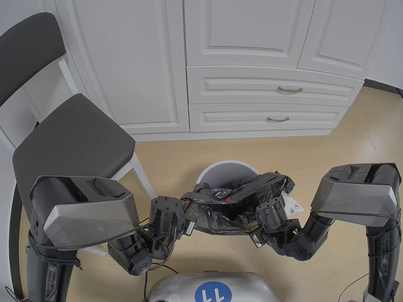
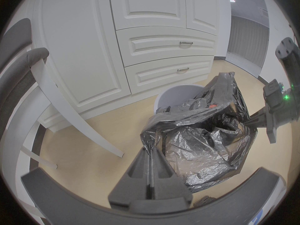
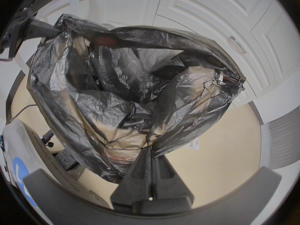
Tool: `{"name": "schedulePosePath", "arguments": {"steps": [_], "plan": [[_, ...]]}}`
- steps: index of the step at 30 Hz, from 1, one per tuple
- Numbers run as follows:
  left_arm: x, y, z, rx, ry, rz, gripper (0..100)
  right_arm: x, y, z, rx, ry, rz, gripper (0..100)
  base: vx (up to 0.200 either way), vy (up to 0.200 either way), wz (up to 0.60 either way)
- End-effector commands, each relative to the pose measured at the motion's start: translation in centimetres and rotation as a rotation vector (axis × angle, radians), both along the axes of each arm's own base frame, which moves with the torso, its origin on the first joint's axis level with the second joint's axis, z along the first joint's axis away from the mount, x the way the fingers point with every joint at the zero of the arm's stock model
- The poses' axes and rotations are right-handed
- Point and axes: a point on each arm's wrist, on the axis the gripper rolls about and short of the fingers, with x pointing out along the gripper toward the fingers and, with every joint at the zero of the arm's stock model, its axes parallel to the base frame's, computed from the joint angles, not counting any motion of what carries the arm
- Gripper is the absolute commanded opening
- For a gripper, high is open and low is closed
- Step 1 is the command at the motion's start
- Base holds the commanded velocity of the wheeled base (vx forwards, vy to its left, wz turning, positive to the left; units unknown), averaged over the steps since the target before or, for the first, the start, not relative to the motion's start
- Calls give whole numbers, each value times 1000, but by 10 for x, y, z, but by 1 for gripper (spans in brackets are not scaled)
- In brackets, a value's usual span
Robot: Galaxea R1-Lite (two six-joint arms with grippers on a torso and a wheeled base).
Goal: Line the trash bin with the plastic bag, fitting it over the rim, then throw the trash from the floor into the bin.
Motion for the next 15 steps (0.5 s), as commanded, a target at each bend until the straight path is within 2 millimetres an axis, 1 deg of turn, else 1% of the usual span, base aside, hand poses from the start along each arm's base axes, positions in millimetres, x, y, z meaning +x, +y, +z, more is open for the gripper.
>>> {"name": "schedulePosePath", "arguments": {"steps": [1, 2, 5, 6, 7, 8, 10, 11, 15], "plan": [[1, -2, -6, 6, 7, -2, 0, 1, -2, 2, 8, -22, -4, 0, 0, 0, 0], [1, -1, -5, 4, 4, 1, 0, 1, -2, 5, 9, -28, -4, 100, 0, 0, 0], [3, 1, -1, -3, -6, 9, 0, -5, -5, 21, 22, -56, -5, 100, 0, 0, 0], [3, 1, -1, -3, -6, 9, 0, -4, -6, 22, 24, -59, -6, 100, 0, 0, 0], [3, 2, 4, -9, -16, 10, 0, -11, -7, 34, 33, -74, 2, 100, 0, 0, 0], [2, 2, 7, -10, -20, 9, 0, -15, -8, 39, 36, -80, 6, 100, 0, 0, 0], [1, 3, 10, -15, -24, 8, 0, -22, -11, 46, 32, -83, 21, 100, 0, 0, 0], [0, 4, 12, -16, -28, 6, 0, -31, -13, 52, 11, -83, 52, 100, 0, 0, 0], [-5, 6, 12, -10, -18, -5, 0, -47, -17, 68, -9, -103, 97, 100, 0, 0, 0]]}}
